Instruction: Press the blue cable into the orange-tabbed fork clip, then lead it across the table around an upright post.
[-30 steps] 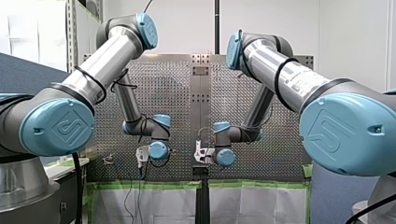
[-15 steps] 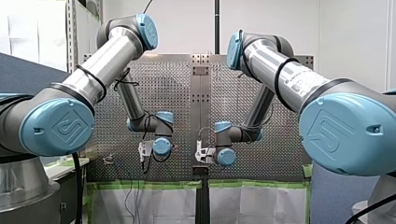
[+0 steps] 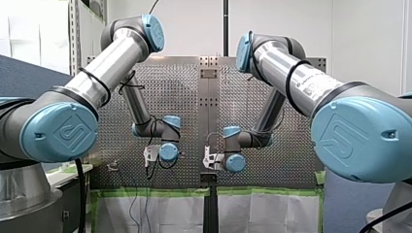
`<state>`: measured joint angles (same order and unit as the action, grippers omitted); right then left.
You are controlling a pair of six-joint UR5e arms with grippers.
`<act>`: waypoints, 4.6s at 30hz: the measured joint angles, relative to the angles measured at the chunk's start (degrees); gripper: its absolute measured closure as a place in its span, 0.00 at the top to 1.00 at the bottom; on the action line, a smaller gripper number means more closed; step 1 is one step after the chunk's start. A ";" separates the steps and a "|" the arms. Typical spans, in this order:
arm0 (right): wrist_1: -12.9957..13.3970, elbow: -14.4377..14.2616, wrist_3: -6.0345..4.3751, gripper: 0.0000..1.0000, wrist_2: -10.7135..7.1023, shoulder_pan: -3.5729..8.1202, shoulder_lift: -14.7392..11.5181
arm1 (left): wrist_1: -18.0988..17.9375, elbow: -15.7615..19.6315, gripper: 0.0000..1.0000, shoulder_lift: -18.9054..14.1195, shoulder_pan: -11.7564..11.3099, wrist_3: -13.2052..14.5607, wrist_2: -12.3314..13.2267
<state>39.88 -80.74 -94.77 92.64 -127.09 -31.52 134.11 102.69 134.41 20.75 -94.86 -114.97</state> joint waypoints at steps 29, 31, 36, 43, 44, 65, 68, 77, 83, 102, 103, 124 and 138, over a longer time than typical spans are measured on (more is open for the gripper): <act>-7.20 0.54 1.64 0.00 1.25 0.22 -7.85 | 8.63 -0.92 0.00 -7.54 4.61 -1.46 -4.23; -7.79 0.55 1.56 0.00 1.25 0.26 -8.72 | 9.30 -1.07 0.00 -8.43 4.95 -1.49 -4.23; -8.97 0.85 1.36 0.00 1.23 0.27 -11.35 | 11.19 -2.08 0.00 -10.66 5.79 -1.10 -4.44; -10.69 1.60 1.34 0.00 1.23 0.28 -14.59 | 14.59 -5.24 0.00 -14.20 7.18 -0.29 -4.57; -10.92 1.70 1.33 0.00 1.23 0.31 -15.13 | 15.06 -5.69 0.00 -14.64 7.33 -0.25 -4.58; -16.29 6.00 1.73 0.00 1.15 1.21 -25.62 | 21.58 -12.14 0.00 -23.76 8.61 0.72 -5.81; -17.01 6.44 1.85 0.00 1.14 1.30 -27.14 | 21.61 -12.68 0.00 -23.86 8.46 1.11 -5.77; -19.02 7.30 1.92 0.00 1.15 1.51 -31.63 | 22.83 -15.01 0.00 -23.76 7.49 2.16 -4.73; -21.41 8.41 1.90 0.00 1.22 1.76 -32.93 | 25.52 -17.80 0.00 -23.74 7.00 2.37 -4.26; -26.08 9.67 0.85 0.00 1.59 5.20 -34.99 | 33.50 -26.88 0.00 -23.29 7.55 3.74 -1.44; -26.34 9.82 0.82 0.00 1.58 5.43 -35.08 | 33.88 -27.42 0.00 -23.03 7.66 3.97 -1.23; -31.02 10.42 0.42 0.00 1.57 11.23 -38.53 | 41.10 -37.46 0.00 -18.05 11.15 5.19 -0.40; -33.53 10.38 0.52 0.00 1.20 16.20 -39.89 | 47.35 -43.93 0.00 -11.64 14.31 3.46 0.16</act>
<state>6.35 -70.36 -94.24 93.84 -110.90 -71.41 181.47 58.75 122.77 35.06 -91.40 -114.81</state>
